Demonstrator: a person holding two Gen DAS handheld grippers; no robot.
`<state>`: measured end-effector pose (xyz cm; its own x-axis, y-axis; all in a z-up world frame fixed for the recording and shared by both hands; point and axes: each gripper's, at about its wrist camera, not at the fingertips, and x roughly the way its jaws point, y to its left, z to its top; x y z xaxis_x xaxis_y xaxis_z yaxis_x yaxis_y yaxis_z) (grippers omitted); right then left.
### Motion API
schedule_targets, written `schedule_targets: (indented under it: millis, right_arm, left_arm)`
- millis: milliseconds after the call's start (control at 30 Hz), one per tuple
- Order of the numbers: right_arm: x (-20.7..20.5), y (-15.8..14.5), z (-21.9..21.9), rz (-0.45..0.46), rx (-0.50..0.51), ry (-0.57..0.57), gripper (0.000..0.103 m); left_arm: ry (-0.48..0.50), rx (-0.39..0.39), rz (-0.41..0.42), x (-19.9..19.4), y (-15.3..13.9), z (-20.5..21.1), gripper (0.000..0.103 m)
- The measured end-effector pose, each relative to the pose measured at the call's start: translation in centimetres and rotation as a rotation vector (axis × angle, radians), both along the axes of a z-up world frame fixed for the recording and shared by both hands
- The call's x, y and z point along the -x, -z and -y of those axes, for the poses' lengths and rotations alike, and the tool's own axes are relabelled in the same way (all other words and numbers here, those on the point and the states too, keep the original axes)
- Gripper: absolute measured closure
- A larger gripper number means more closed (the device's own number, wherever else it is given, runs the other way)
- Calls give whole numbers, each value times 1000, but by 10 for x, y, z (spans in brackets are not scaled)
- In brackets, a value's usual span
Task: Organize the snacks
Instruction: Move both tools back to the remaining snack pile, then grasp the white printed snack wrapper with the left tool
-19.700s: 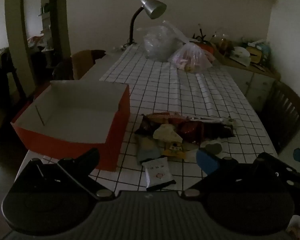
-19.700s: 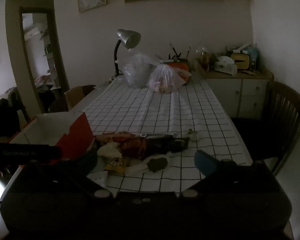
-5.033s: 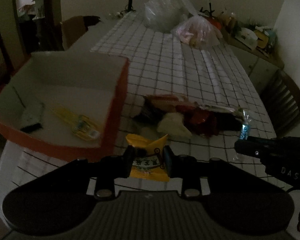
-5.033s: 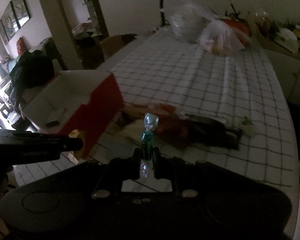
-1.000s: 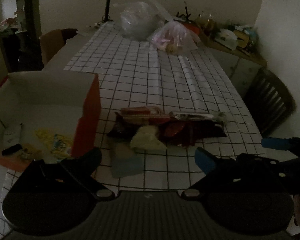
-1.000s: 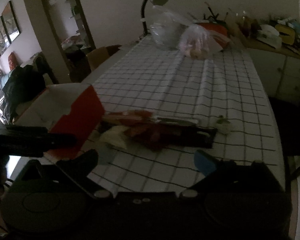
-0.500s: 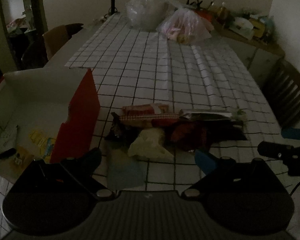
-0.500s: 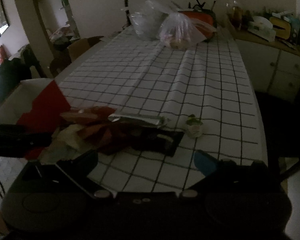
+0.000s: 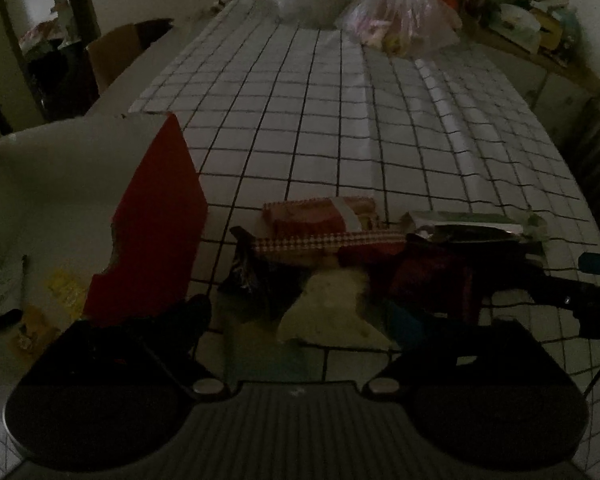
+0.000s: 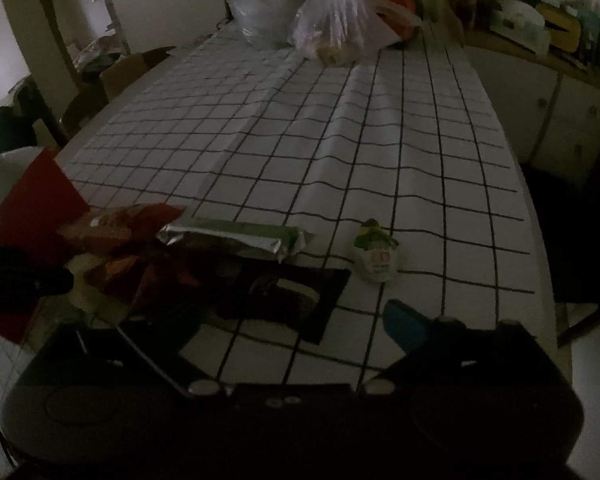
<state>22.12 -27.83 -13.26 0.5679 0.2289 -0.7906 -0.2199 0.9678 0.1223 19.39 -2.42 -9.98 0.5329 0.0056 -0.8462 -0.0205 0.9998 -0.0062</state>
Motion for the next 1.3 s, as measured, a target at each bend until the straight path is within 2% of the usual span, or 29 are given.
schedule_targets:
  millis: [67, 200, 333, 533, 567, 667, 733, 833, 967, 1133, 1300]
  right_arm:
    - [-8, 4, -1, -11, -3, 10, 6]
    - [-19, 11, -6, -25, 8, 12, 7]
    - [-25, 18, -11, -38, 17, 12, 8]
    - [-29, 25, -16, -43, 45, 16, 10]
    - [-29, 26, -16, -45, 45, 16, 14]
    - [-31, 28, -16, -55, 44, 11, 26]
    - [-31, 29, -15, -63, 35, 6, 29]
    - [-27, 27, -14, -49, 23, 6, 39]
    - [-25, 23, -11, -42, 4, 15, 56]
    - [-14, 18, -5, -23, -16, 38, 61]
    - [2, 6, 1, -2, -51, 52, 76]
  left_arm:
    - [-4, 16, -22, -7, 4, -2, 22]
    - [3, 29, -41, -15, 10, -3, 25]
    - [24, 60, -66, -20, 13, -2, 38]
    - [58, 87, -94, -25, 18, 4, 49]
    - [62, 95, -97, -26, 19, 4, 55]
    - [65, 116, -111, -27, 21, 4, 60]
    - [67, 123, -114, -27, 22, 5, 62]
    - [69, 138, -118, -26, 22, 5, 70]
    - [62, 153, -116, -24, 21, 6, 72]
    - [65, 171, -109, -16, 18, 7, 73]
    - [77, 180, -100, -2, 13, 6, 73]
